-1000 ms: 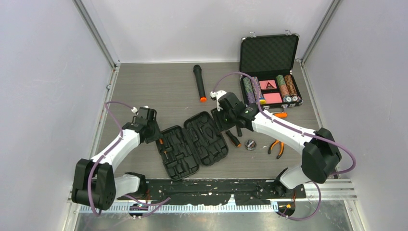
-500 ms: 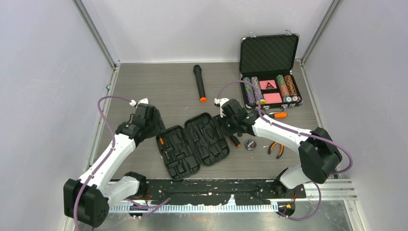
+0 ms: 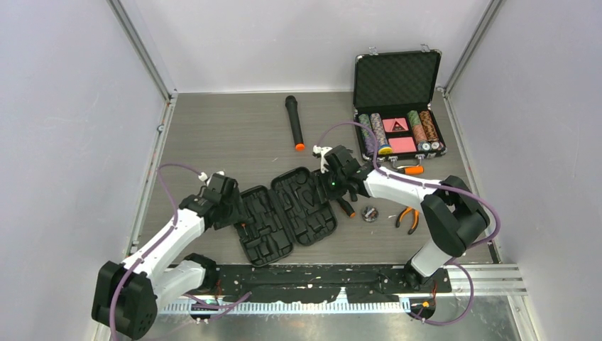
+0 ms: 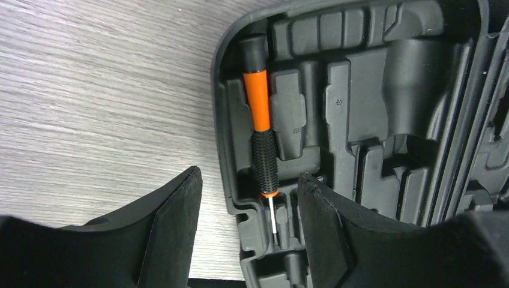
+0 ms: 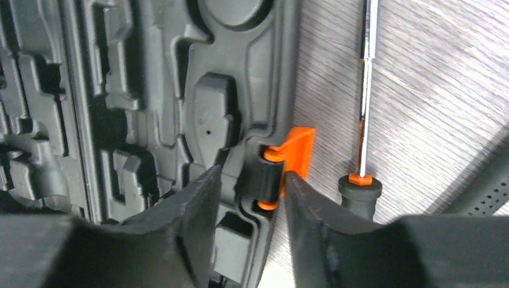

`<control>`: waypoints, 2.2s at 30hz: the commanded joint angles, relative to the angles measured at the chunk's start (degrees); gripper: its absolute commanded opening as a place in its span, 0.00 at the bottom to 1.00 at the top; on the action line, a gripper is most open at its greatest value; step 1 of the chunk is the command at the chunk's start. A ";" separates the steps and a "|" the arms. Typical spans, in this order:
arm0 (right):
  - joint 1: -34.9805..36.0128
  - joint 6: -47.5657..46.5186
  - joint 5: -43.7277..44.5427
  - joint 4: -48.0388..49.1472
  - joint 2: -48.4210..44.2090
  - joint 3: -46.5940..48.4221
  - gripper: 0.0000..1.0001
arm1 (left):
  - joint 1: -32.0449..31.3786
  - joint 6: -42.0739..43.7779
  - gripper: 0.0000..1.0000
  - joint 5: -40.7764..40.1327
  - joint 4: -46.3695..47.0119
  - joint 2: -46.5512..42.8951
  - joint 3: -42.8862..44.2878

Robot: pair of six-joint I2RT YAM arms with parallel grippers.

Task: Pack the tool kit

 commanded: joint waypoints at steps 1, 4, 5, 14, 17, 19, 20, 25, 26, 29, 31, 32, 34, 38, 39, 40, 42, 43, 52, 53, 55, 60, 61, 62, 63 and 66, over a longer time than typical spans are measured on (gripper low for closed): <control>0.54 2.09 0.58 0.71 -1.18 1.37 0.43 | -0.19 -0.97 0.60 0.81 2.74 2.35 0.43; 2.09 2.77 5.07 -3.22 -3.24 2.40 0.29 | -0.21 -0.30 0.60 0.32 3.03 2.58 0.84; 3.29 3.37 7.58 -5.12 -4.10 2.97 0.25 | -0.17 0.12 0.60 0.21 2.96 2.62 1.04; 17.57 15.50 19.49 -15.74 -10.95 3.34 0.11 | -0.17 2.94 0.60 0.53 2.71 2.46 2.22; 20.16 21.15 21.16 -17.34 -12.54 0.81 0.06 | -0.21 4.36 0.60 1.12 2.52 2.80 3.04; 20.99 24.42 20.90 -16.88 -14.16 -2.36 0.06 | -0.21 4.97 0.60 2.22 3.08 3.64 3.39; 21.26 25.36 20.51 -16.57 -15.36 -4.53 0.06 | -0.21 5.31 0.60 2.99 3.49 3.98 3.48; 22.13 29.42 16.44 -14.60 -18.28 -9.69 0.10 | -0.21 5.76 0.60 4.34 4.71 5.50 3.76; 22.34 29.66 15.80 -14.47 -18.57 -10.56 0.14 | -0.21 5.75 0.60 4.45 4.84 5.63 3.81; 22.59 29.38 15.82 -15.50 -20.79 -10.65 0.37 | -0.21 5.78 0.60 4.85 5.09 5.64 4.19; 22.54 27.56 17.71 -17.14 -22.30 -9.37 0.51 | -0.21 5.90 0.60 4.72 5.03 5.27 4.68; 22.29 25.52 19.81 -17.80 -22.73 -7.76 0.59 | -0.21 6.06 0.60 4.61 4.84 5.08 5.10; 20.44 21.11 21.80 -19.08 -23.14 -4.99 0.64 | -0.17 6.20 0.61 4.00 4.06 4.43 5.84; 13.61 10.31 22.60 -18.34 -19.73 2.13 0.62 | -0.21 6.38 0.61 2.44 2.16 2.13 6.40; 11.90 8.73 22.77 -17.38 -17.36 4.85 0.61 | -0.21 6.25 0.61 2.20 1.71 1.28 6.26; 11.11 6.00 22.50 -16.59 -16.05 6.38 0.60 | -0.21 6.08 0.61 2.13 1.33 0.39 6.00; 9.18 2.44 22.13 -15.52 -11.01 10.62 0.58 | -0.21 5.56 0.61 2.20 0.62 -1.64 5.33; 8.16 1.54 22.14 -15.10 -7.27 13.30 0.57 | -0.21 5.26 0.61 2.46 0.49 -2.59 4.92; 5.66 -2.60 17.90 -11.75 15.05 25.86 0.53 | -0.21 3.23 0.61 4.84 -1.75 -8.60 1.27; 5.66 -2.50 17.31 -11.41 16.11 26.39 0.53 | -0.21 2.88 0.62 4.97 -1.73 -8.83 0.62; 5.55 -2.51 16.65 -10.64 18.93 26.89 0.52 | -0.21 2.30 0.62 4.98 -1.29 -8.85 -0.45; 4.79 -3.25 16.77 -9.94 24.32 28.71 0.42 | -0.21 2.03 0.62 5.12 -1.08 -8.30 -0.51; 4.65 -3.65 16.98 -9.54 24.44 28.81 0.35 | -0.21 2.11 0.62 4.95 -1.25 -8.57 -0.10; 4.24 -3.83 17.26 -9.43 24.33 29.10 0.31 | -0.21 2.22 0.62 4.66 -1.50 -8.96 0.44; 4.11 -4.30 17.33 -9.19 24.00 29.22 0.23 | -0.21 2.52 0.62 4.33 -1.77 -9.46 1.12; 3.61 -5.18 17.27 -8.30 20.82 29.77 0.10 | -0.21 3.72 0.61 3.89 -1.73 -10.74 3.30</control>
